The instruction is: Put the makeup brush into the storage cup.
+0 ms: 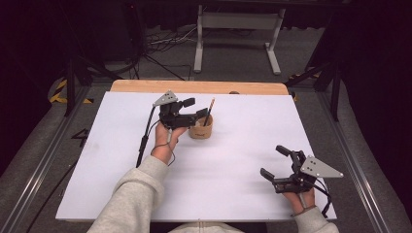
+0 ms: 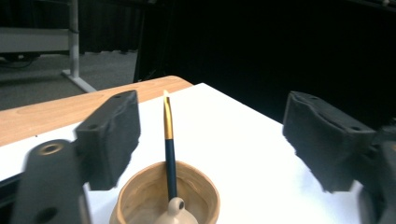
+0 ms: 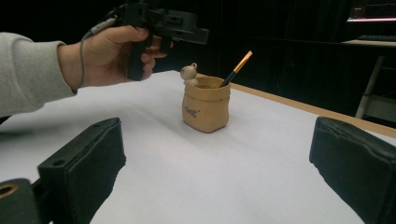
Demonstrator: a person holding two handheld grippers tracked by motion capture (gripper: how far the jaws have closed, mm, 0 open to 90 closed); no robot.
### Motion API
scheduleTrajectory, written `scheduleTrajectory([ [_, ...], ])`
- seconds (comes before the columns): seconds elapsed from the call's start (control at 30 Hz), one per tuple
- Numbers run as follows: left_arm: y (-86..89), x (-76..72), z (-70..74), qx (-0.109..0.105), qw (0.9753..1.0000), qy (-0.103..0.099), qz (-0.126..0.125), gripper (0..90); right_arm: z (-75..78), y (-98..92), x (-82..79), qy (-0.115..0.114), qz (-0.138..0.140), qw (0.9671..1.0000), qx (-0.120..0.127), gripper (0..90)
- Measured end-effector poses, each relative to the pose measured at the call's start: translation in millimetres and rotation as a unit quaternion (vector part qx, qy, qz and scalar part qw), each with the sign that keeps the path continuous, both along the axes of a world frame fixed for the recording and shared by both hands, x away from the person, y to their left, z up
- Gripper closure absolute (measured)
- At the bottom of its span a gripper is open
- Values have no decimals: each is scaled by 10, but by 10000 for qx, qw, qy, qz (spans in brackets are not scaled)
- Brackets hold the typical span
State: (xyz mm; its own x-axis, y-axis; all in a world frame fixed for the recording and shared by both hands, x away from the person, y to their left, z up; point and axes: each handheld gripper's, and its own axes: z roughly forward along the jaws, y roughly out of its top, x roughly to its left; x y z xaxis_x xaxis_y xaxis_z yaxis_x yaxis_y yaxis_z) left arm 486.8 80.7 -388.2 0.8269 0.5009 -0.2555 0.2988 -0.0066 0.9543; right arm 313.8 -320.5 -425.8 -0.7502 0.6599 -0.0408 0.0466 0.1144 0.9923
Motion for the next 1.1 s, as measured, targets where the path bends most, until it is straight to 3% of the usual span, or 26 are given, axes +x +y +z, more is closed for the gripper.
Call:
scheduleTrajectory([
  [0.2, 116, -120, 141, 71, 9997, -107, -191, 81, 4, -9, 17, 74, -58, 9999, -62, 34],
  [0.37, 241, -225, 253, 2, 9994, -122, -309, 41, 21, -25, 37, 109, -79, 9999, -52, 29],
  [0.47, 299, -303, 307, 96, 9993, -135, -329, 4, 45, -33, 46, 88, -91, 9999, -70, 26],
  [0.7, 449, -469, 349, -47, 9989, -307, -344, 4, 69, -58, 63, 94, -150, 9998, -61, 21],
  [0.9, 573, -528, 357, 51, 9988, -256, -424, 4, 78, -93, 83, 103, -199, 9997, -79, 19],
  [1.1, 714, -626, 366, -52, 9986, -365, -379, 4, 78, -99, 89, 120, -215, 9997, -92, 17],
])
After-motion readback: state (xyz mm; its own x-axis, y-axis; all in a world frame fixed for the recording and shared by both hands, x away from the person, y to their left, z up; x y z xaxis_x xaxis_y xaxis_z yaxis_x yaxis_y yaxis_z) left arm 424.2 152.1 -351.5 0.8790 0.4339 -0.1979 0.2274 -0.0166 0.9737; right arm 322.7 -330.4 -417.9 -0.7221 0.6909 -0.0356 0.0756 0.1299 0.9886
